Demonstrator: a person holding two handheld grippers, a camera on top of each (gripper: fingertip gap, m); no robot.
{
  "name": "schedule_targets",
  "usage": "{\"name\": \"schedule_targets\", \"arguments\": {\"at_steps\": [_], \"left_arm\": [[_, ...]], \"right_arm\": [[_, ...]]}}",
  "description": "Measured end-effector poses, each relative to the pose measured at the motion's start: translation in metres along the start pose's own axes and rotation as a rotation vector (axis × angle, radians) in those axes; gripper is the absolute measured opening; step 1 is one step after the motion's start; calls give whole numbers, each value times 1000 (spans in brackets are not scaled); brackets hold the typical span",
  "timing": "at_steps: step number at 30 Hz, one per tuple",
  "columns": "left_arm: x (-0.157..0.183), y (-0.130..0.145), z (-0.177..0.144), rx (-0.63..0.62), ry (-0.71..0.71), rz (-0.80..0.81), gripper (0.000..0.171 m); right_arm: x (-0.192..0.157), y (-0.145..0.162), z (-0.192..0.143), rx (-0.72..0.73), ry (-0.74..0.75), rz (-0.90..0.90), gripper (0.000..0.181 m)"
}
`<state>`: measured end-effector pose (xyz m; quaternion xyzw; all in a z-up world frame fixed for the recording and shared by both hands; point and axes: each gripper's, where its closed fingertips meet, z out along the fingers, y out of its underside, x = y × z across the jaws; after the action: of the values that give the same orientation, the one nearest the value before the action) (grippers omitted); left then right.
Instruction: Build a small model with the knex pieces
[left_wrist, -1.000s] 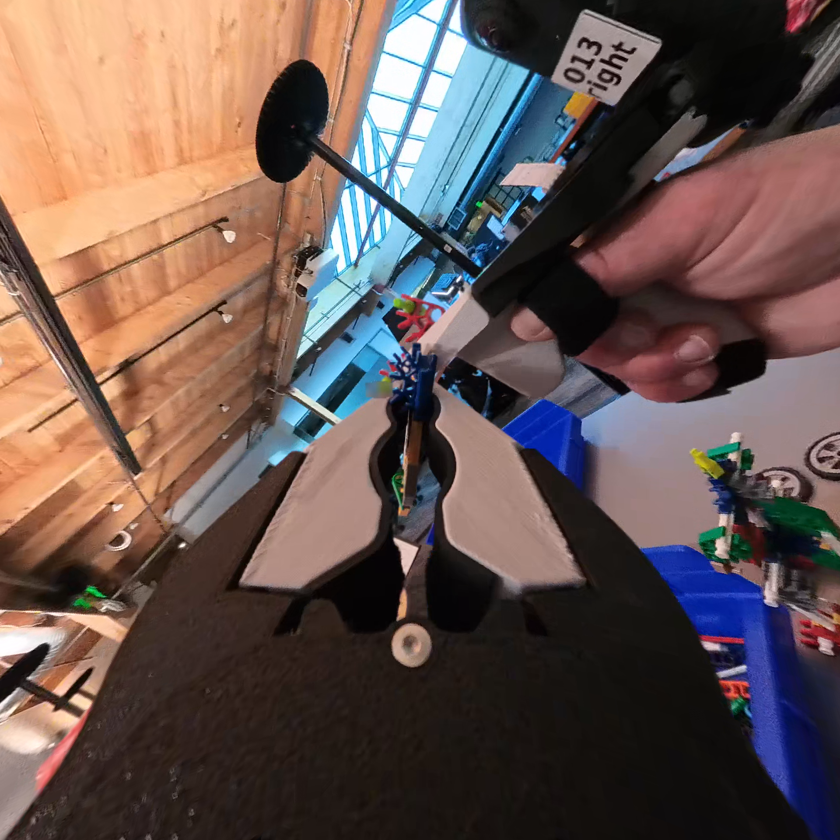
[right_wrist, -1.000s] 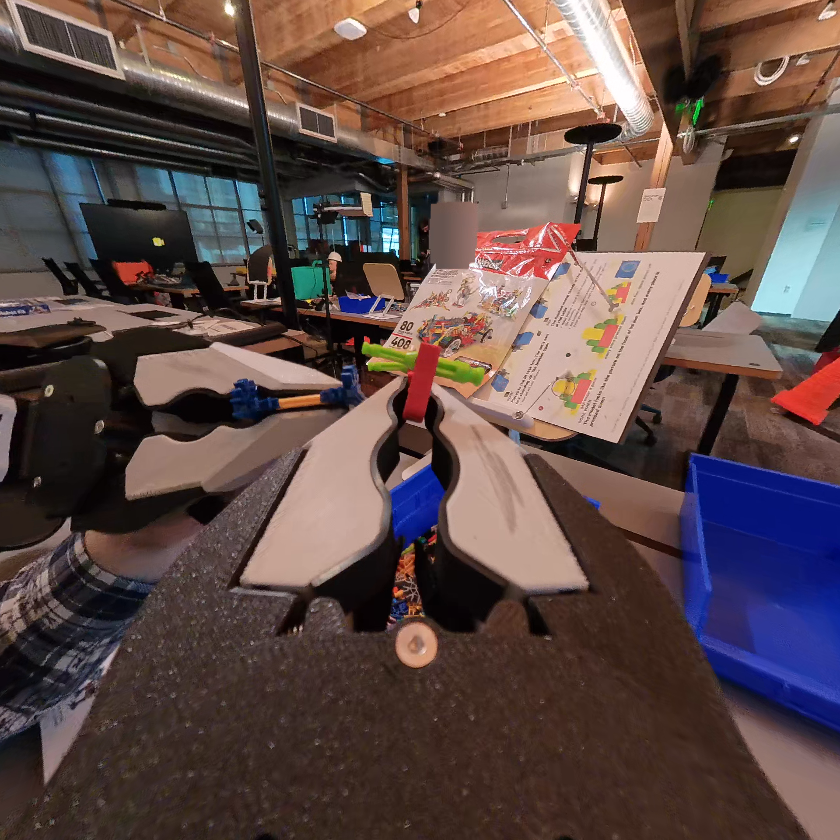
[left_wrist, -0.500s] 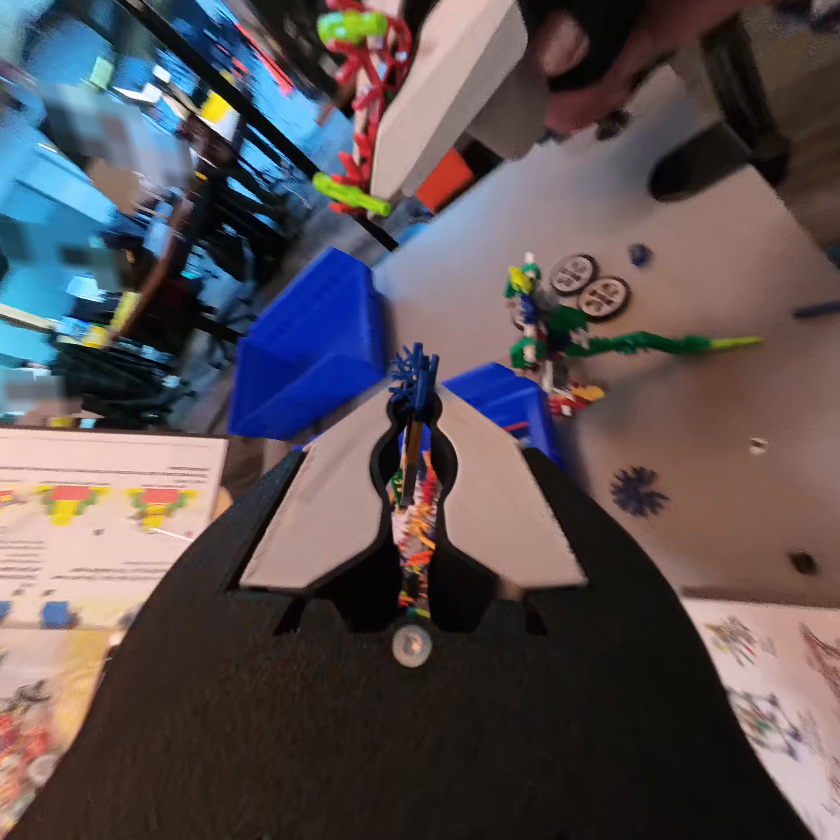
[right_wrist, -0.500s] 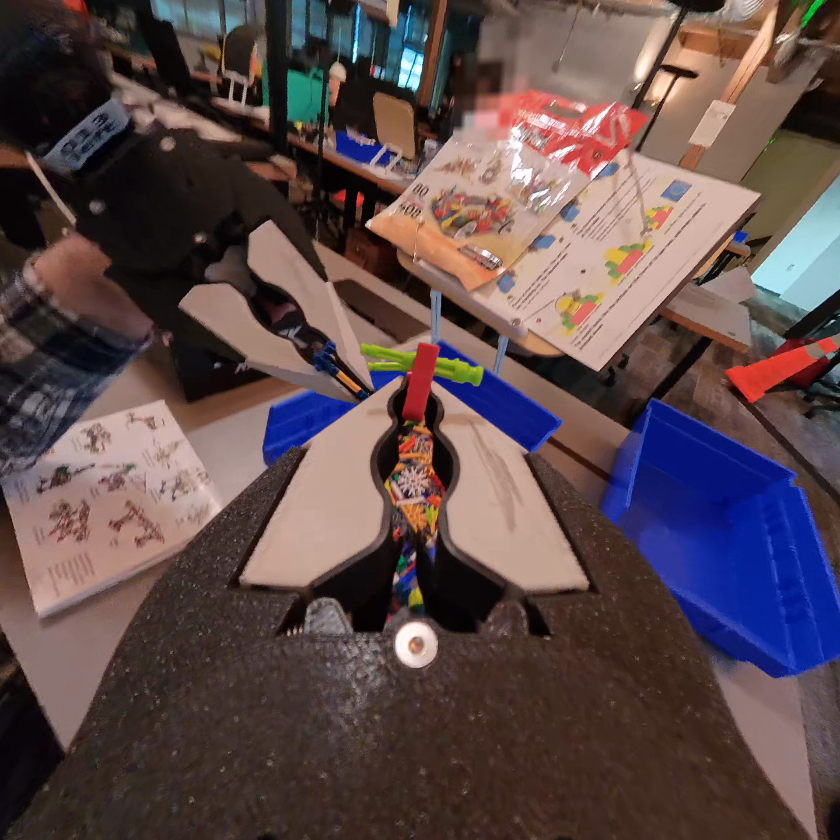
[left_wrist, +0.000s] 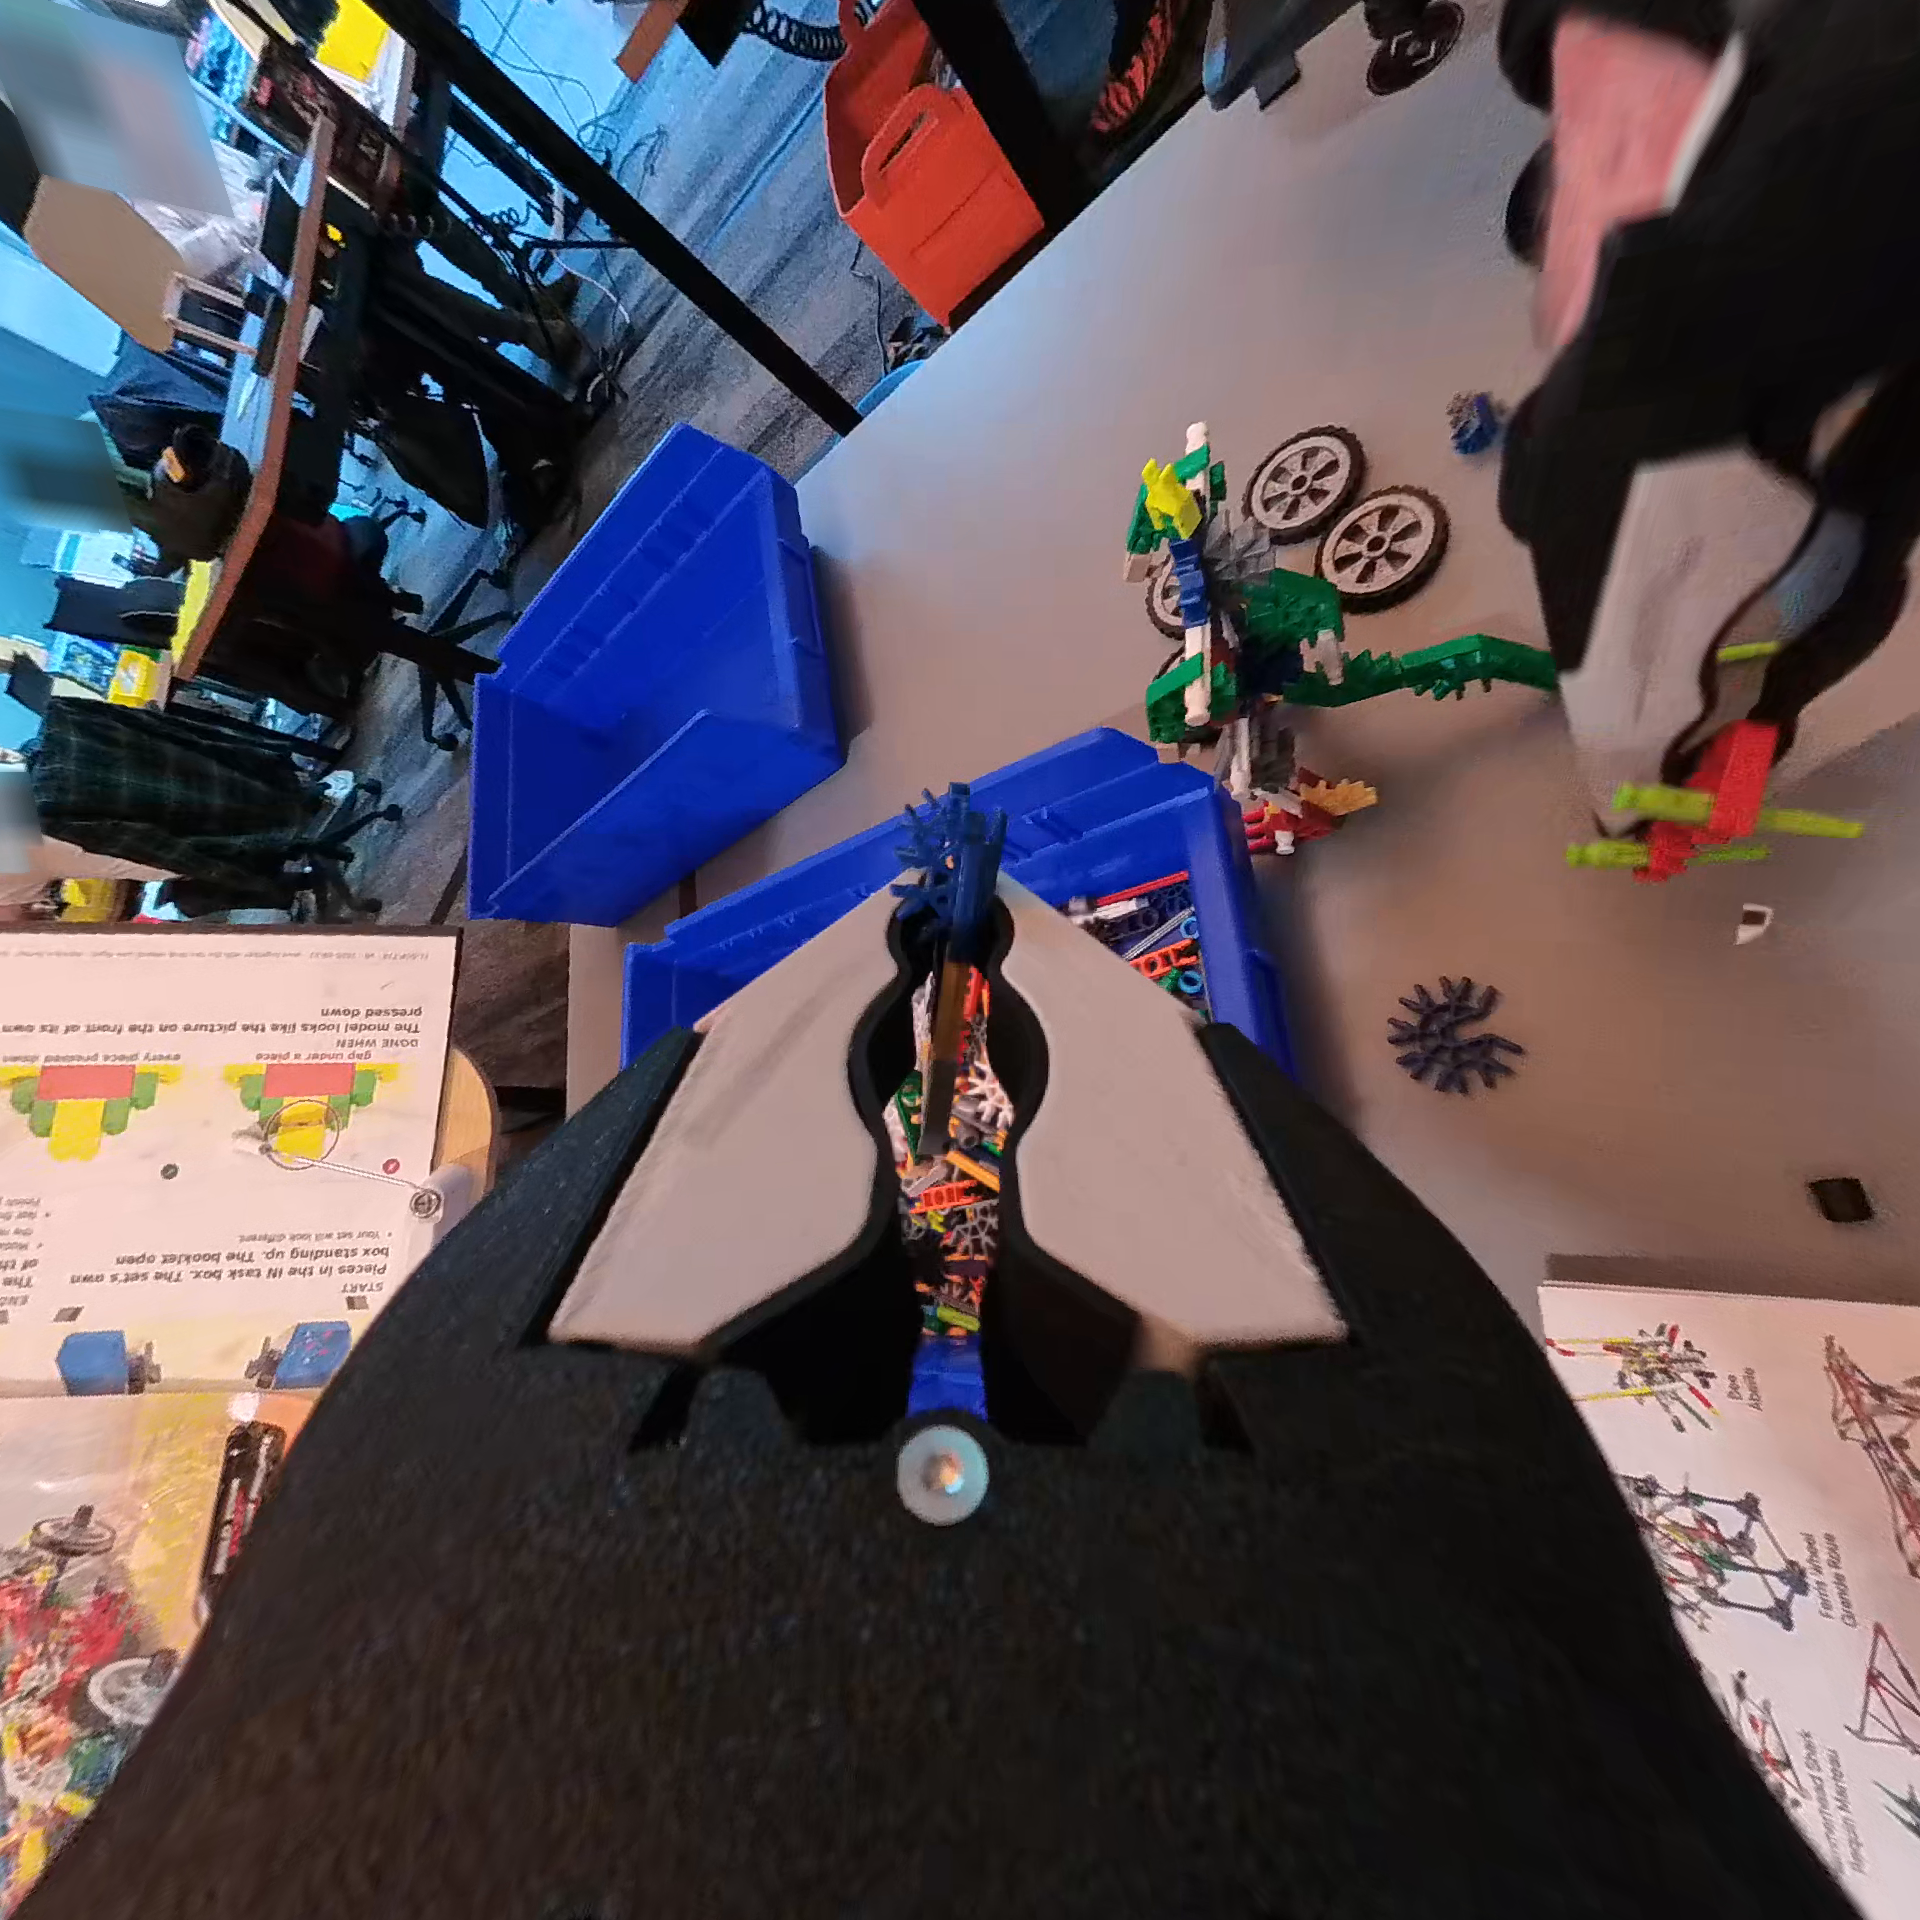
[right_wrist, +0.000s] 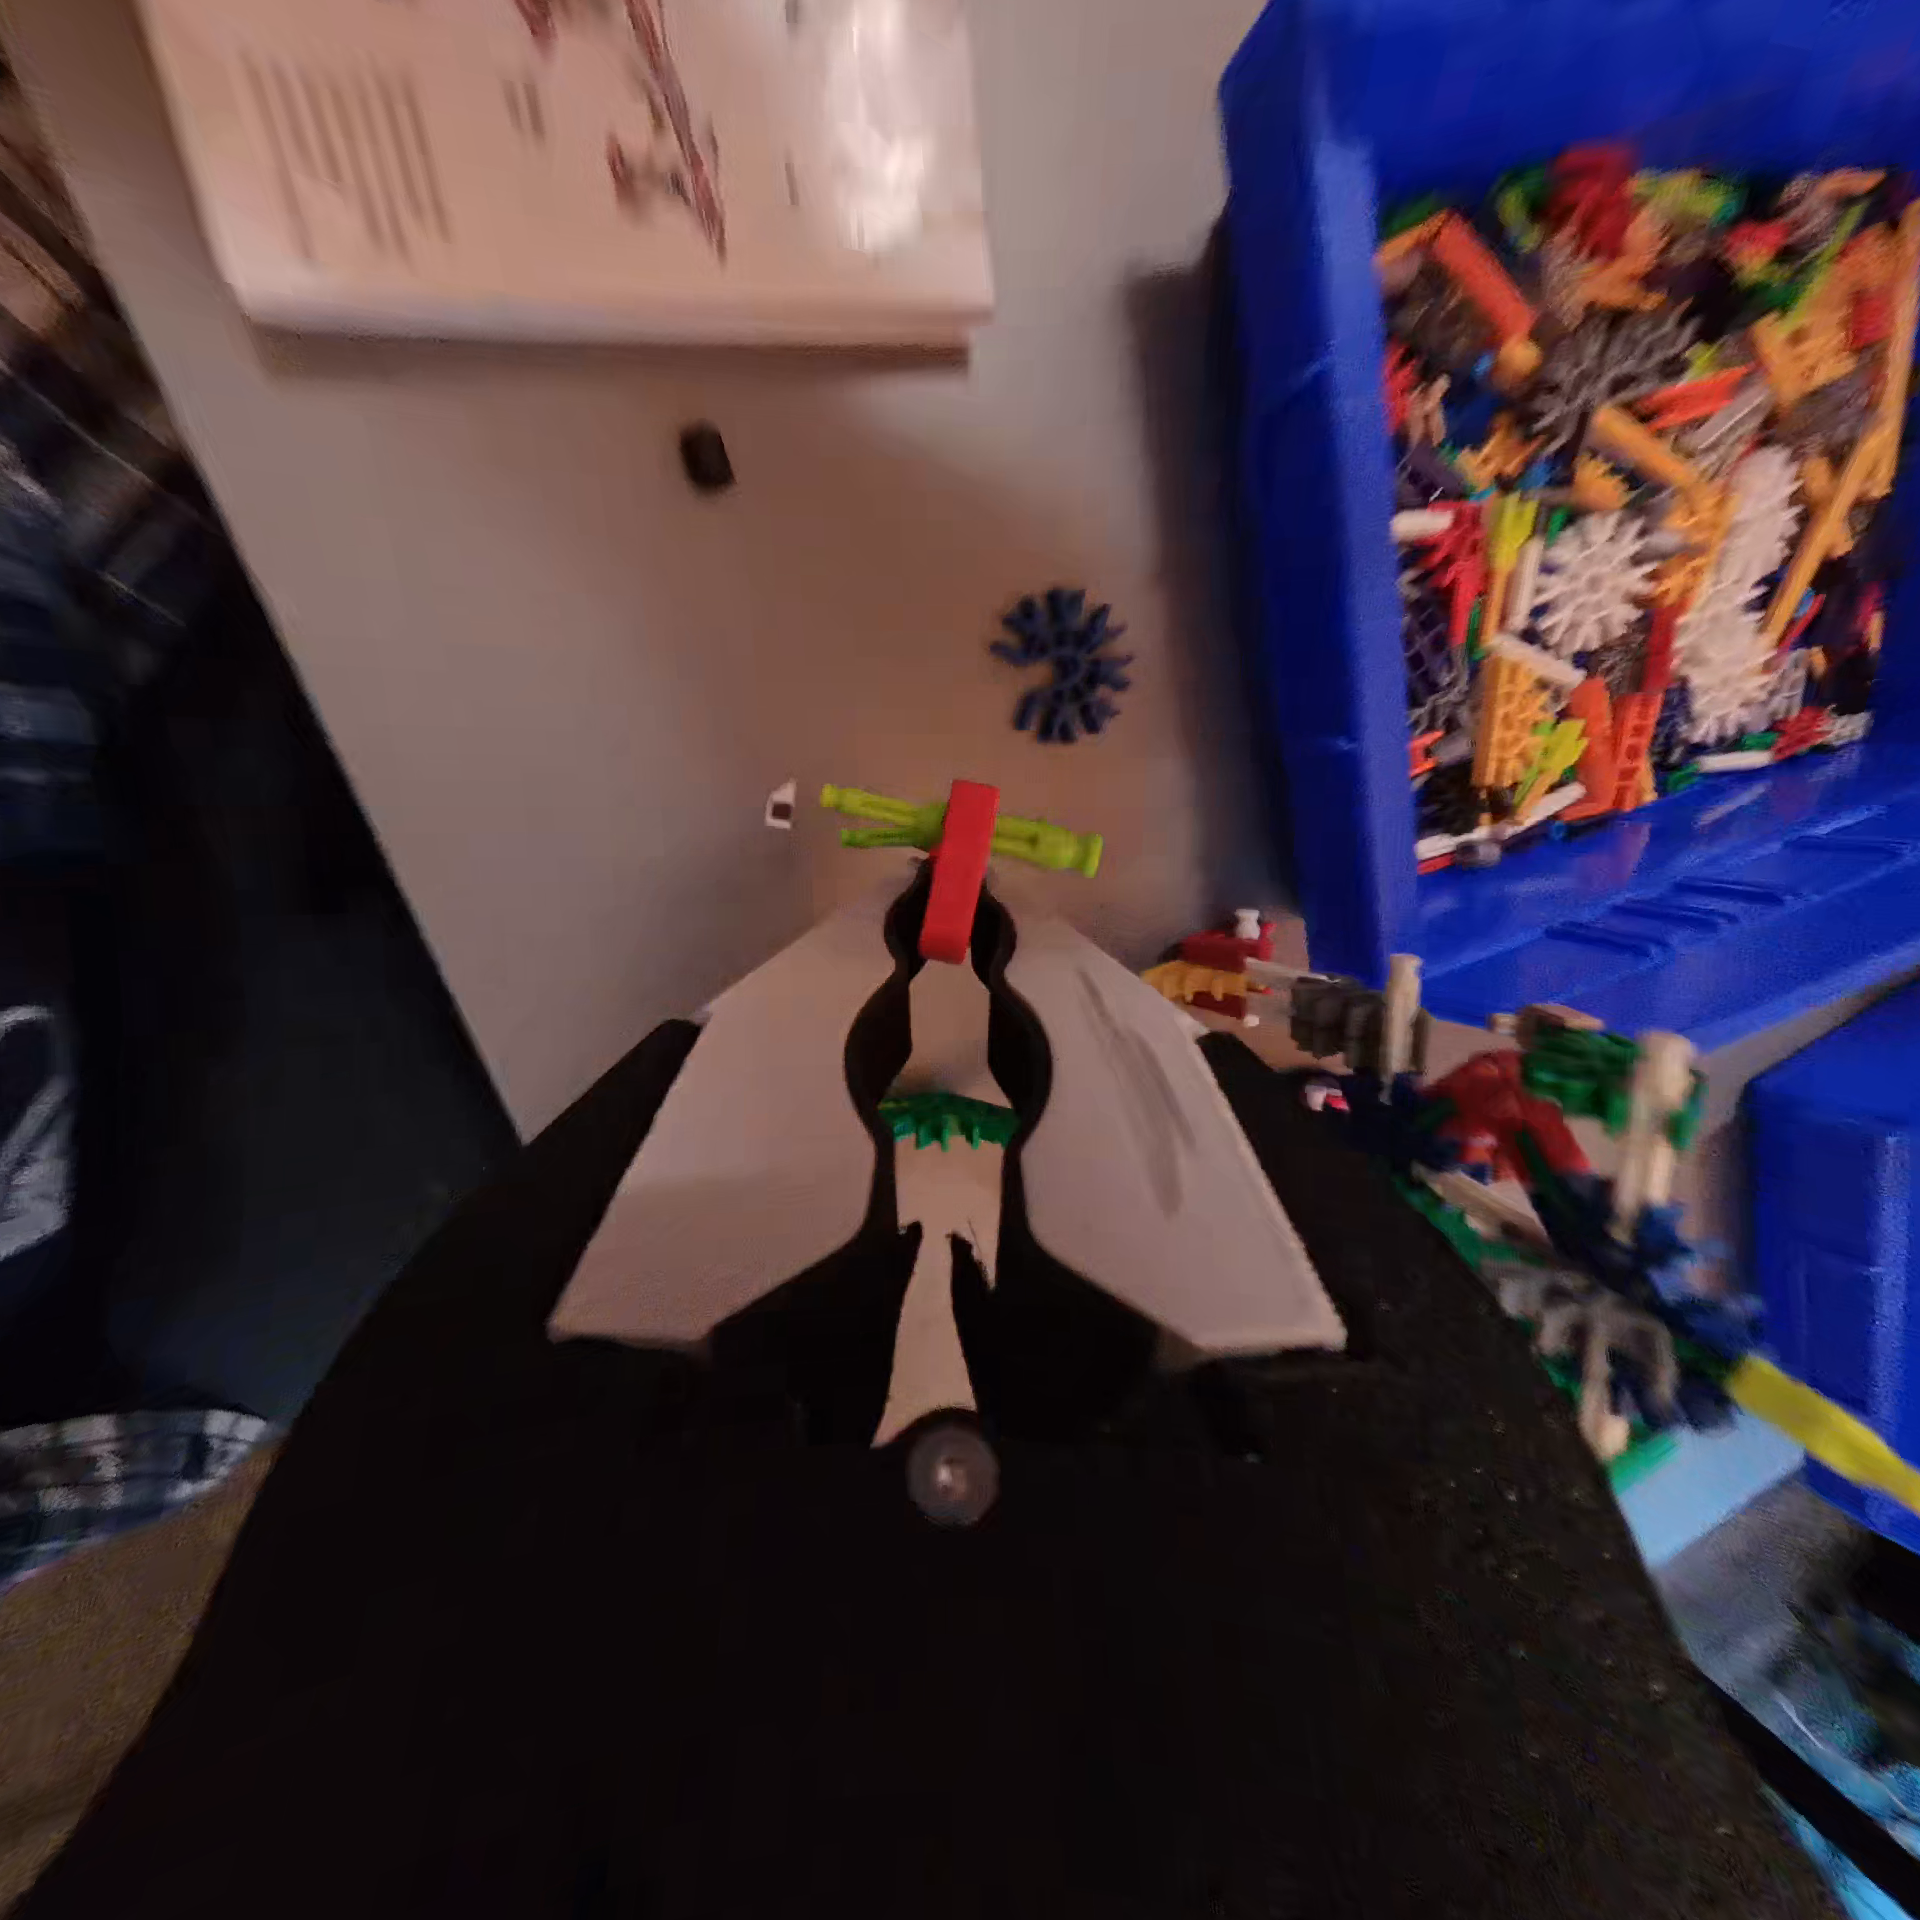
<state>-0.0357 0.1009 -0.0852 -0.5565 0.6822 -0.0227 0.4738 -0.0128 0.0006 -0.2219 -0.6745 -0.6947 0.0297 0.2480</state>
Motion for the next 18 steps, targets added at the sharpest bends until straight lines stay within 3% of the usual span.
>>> {"name": "schedule_targets", "arguments": {"at_steps": [4,7,11,15,18], "left_arm": [[-1,1,-3,3,-2,0,2],[-2,1,-5,11,-4,-5,2],[-2,2,-5,17,1,-9,2],[-2,3,-6,20,-2,-6,2],[-5,-3,-9,60,-13,-5,2]], "right_arm": [[-3,16,35,-137,-29,-10,6],[-5,14,47,-135,-66,23,6],[-2,17,53,-151,-75,66,19],[4,17,44,-139,-55,81,20],[16,1,18,-23,-26,124,20]]}}
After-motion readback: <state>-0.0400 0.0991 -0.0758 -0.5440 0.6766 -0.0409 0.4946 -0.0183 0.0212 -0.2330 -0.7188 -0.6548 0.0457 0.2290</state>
